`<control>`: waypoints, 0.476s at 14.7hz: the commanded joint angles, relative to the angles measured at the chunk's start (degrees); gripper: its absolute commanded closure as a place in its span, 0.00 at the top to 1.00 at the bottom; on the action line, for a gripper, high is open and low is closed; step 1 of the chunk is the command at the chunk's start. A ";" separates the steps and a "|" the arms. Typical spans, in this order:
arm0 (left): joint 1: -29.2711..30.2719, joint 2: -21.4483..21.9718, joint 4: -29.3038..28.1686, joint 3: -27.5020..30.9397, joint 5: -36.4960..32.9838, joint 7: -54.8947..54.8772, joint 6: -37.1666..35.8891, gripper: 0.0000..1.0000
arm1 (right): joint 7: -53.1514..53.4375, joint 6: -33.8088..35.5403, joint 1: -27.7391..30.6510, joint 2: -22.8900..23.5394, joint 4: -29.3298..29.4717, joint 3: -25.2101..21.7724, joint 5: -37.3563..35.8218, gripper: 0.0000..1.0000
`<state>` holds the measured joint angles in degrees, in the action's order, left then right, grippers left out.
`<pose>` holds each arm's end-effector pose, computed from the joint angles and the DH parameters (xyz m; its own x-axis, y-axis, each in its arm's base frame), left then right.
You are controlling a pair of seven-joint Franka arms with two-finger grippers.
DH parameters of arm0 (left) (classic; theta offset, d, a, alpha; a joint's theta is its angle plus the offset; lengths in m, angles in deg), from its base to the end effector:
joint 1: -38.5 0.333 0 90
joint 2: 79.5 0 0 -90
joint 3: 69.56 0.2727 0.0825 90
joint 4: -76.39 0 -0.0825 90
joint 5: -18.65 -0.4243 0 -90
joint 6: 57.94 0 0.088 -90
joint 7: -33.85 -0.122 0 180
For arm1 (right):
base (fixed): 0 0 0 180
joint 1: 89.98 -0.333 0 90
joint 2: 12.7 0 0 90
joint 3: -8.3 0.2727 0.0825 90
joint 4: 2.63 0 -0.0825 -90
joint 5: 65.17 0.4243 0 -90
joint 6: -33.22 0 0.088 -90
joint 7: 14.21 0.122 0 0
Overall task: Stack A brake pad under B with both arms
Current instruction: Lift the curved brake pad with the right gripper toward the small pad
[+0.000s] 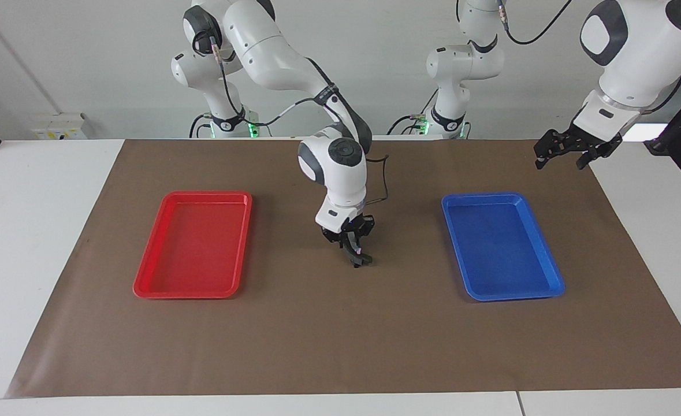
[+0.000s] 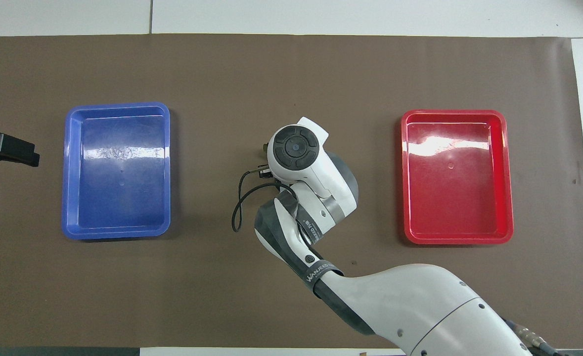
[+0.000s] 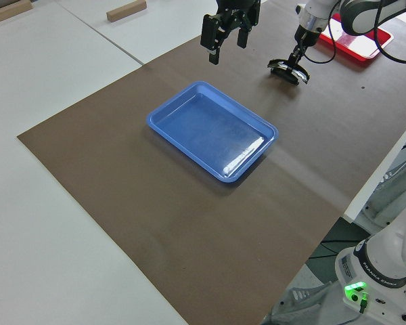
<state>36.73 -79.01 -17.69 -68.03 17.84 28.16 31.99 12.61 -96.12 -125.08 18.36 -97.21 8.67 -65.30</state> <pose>0.5888 -0.0007 0.5348 0.9925 -0.1033 -0.0649 -0.1040 -0.9945 -0.0075 0.5703 0.4059 0.2278 0.9871 0.1496 0.0569 0.1515 -0.9880 -0.0304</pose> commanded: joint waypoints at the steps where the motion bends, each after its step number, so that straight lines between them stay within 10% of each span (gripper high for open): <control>1: 0.45 1.45 -1.46 -0.21 0.28 0.51 0.16 0.99 | 4.53 -0.91 -0.33 0.05 -0.52 -0.19 -2.94 0.00; 7: 0.45 1.45 -1.55 -0.21 0.28 0.60 0.24 0.99 | 6.84 -0.65 -0.24 -0.03 -0.69 -0.19 -4.10 0.00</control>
<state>36.73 -79.01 -17.69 -68.03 17.84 28.19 31.99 17.82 -96.19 -125.23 18.57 -97.29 8.67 -68.12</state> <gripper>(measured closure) 0.004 0.568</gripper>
